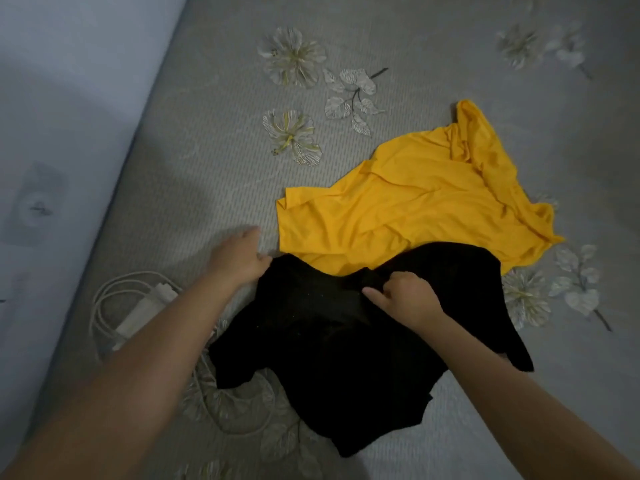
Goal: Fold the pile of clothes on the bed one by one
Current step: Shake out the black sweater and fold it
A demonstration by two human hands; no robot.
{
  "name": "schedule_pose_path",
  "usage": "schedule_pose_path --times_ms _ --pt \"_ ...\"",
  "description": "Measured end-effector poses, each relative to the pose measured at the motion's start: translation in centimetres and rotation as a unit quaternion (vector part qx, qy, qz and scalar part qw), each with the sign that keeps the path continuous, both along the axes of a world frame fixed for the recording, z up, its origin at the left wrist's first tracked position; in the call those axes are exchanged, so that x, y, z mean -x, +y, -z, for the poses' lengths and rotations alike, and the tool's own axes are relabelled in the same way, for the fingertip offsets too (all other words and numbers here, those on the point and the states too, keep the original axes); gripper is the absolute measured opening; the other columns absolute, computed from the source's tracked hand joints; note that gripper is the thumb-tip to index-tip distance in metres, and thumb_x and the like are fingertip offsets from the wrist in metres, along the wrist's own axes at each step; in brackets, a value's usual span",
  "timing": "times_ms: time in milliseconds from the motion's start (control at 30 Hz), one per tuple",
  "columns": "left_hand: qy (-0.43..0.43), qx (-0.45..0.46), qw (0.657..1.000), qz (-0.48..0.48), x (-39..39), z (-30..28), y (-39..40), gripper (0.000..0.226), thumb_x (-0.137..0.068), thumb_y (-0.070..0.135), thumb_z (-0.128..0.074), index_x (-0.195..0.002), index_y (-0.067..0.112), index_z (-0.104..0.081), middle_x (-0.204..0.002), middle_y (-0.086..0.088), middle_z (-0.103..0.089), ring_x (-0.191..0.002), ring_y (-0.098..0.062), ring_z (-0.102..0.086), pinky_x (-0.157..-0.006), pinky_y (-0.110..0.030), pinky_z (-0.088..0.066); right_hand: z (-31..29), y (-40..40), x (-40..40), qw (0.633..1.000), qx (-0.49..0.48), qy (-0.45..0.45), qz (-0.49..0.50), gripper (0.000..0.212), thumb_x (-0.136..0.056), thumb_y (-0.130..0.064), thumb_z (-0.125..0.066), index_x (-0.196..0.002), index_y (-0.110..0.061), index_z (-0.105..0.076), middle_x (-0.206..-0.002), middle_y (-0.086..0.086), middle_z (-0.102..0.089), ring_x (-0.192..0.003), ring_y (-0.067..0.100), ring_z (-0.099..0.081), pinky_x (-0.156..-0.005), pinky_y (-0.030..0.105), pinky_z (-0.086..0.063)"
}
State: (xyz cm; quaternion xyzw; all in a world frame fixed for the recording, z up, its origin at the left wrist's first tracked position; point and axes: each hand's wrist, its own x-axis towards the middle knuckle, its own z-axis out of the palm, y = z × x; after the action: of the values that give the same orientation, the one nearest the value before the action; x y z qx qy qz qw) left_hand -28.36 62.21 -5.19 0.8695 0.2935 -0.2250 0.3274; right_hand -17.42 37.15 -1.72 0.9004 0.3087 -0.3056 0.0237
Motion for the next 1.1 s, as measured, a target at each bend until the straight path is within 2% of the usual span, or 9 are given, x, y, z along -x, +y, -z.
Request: schedule_pose_path --times_ms 67,133,200,300,567,733,900,1033,1100 --pt "0.005 0.089 0.996 0.025 -0.3 1.2 -1.2 0.044 -0.091 0.016 -0.05 -0.134 0.008 -0.041 -0.136 -0.014 -0.043 -0.124 -0.029 -0.041 -0.102 -0.036 -0.035 0.5 -0.6 0.8 0.998 0.046 -0.053 -0.005 0.054 -0.084 -0.057 -0.049 -0.052 -0.018 -0.032 -0.061 -0.005 -0.033 -0.069 0.015 -0.043 -0.059 0.027 -0.031" --pt "-0.039 0.105 0.994 -0.004 0.3 1.9 -2.4 0.027 -0.092 0.009 -0.047 -0.117 0.005 -0.056 -0.119 -0.01 -0.055 -0.115 -0.029 -0.049 -0.085 -0.023 -0.038 1.0 -0.8 1.2 0.998 0.023 -0.065 0.015 0.045 -0.083 -0.052 -0.055 -0.063 -0.018 -0.034 -0.07 -0.003 -0.046 -0.074 0.017 -0.05 -0.06 0.027 -0.031" --pt "-0.076 0.115 0.99 -0.04 0.7 2.2 -3.0 0.019 -0.094 0.006 -0.043 -0.103 0.001 -0.06 -0.102 -0.009 -0.057 -0.104 -0.029 -0.054 -0.067 -0.022 -0.031 1.3 -0.6 1.2 0.998 0.009 -0.068 0.017 0.028 -0.086 -0.041 -0.056 -0.095 -0.016 -0.046 -0.089 0.003 -0.059 -0.083 0.02 -0.056 -0.06 0.027 -0.033" --pt "-0.111 0.133 0.978 -0.115 1.0 1.2 -2.9 0.018 -0.096 0.009 -0.038 -0.1 0.002 -0.054 -0.099 -0.014 -0.056 -0.096 -0.027 -0.053 -0.071 -0.026 -0.034 1.1 -0.5 0.8 1.0 0.004 -0.028 0.01 0.039 -0.092 -0.03 -0.049 -0.129 -0.016 -0.047 -0.112 0.007 -0.059 -0.102 0.022 -0.055 -0.075 0.03 -0.04" --pt "-0.324 0.068 0.929 -0.166 -0.7 -10.1 -2.7 0.012 -0.095 0.005 -0.036 -0.094 0.015 -0.043 -0.077 0.01 -0.048 -0.07 -0.001 -0.045 -0.056 -0.004 -0.035 -8.1 -1.4 -2.7 0.855 -0.37 0.074 0.355 0.015 -0.087 -0.006 -0.055 -0.098 -0.01 -0.065 -0.09 0.002 -0.061 -0.086 0.02 -0.057 -0.07 0.021 -0.04" --pt "-0.442 -0.011 0.882 -0.161 -2.5 -22.1 -5.7 0.024 -0.096 0.009 -0.035 -0.108 0.028 -0.044 -0.069 0.004 -0.048 -0.061 -0.004 -0.044 -0.056 -0.003 -0.035 -18.3 -2.9 -5.7 0.849 -0.486 0.016 0.204 0.029 -0.09 0.006 -0.043 -0.114 -0.009 -0.048 -0.089 0.011 -0.057 -0.075 0.02 -0.052 -0.068 0.028 -0.041" --pt "-0.533 -0.133 0.822 -0.151 -2.4 -35.3 -9.9 0.029 -0.097 0.008 -0.033 -0.122 0.015 -0.047 -0.077 0.006 -0.048 -0.067 -0.005 -0.044 -0.061 -0.013 -0.03 -29.4 -6.7 -6.8 0.838 -0.524 -0.144 -0.04 0.041 -0.074 0.027 -0.044 -0.093 0.002 -0.07 -0.087 0.025 -0.055 -0.082 0.024 -0.049 -0.069 0.015 -0.031" --pt "-0.559 -0.271 0.767 -0.159 -1.7 -44.4 -13.6 0.03 -0.095 0.005 -0.034 -0.121 0.008 -0.049 -0.079 -0.003 -0.051 -0.073 -0.017 -0.045 -0.06 -0.021 -0.024 -36.9 -10.4 -6.6 0.798 -0.582 -0.153 -0.032 0.022 -0.079 0.009 -0.051 -0.086 0.004 -0.071 -0.075 -0.007 -0.042 -0.075 0.022 -0.046 -0.064 0.017 -0.027" --pt "-0.541 -0.331 0.758 -0.154 -1.2 -47.6 -16.1 0.033 -0.094 0.003 -0.034 -0.123 0.005 -0.049 -0.074 -0.01 -0.052 -0.075 -0.026 -0.048 -0.063 -0.027 -0.026 -39.5 -11.7 -5.7 0.762 -0.625 -0.166 -0.022 0.008 -0.08 0.0 -0.064 -0.083 0.003 -0.07 -0.074 -0.002 -0.041 -0.074 0.017 -0.044 -0.066 0.02 -0.028"
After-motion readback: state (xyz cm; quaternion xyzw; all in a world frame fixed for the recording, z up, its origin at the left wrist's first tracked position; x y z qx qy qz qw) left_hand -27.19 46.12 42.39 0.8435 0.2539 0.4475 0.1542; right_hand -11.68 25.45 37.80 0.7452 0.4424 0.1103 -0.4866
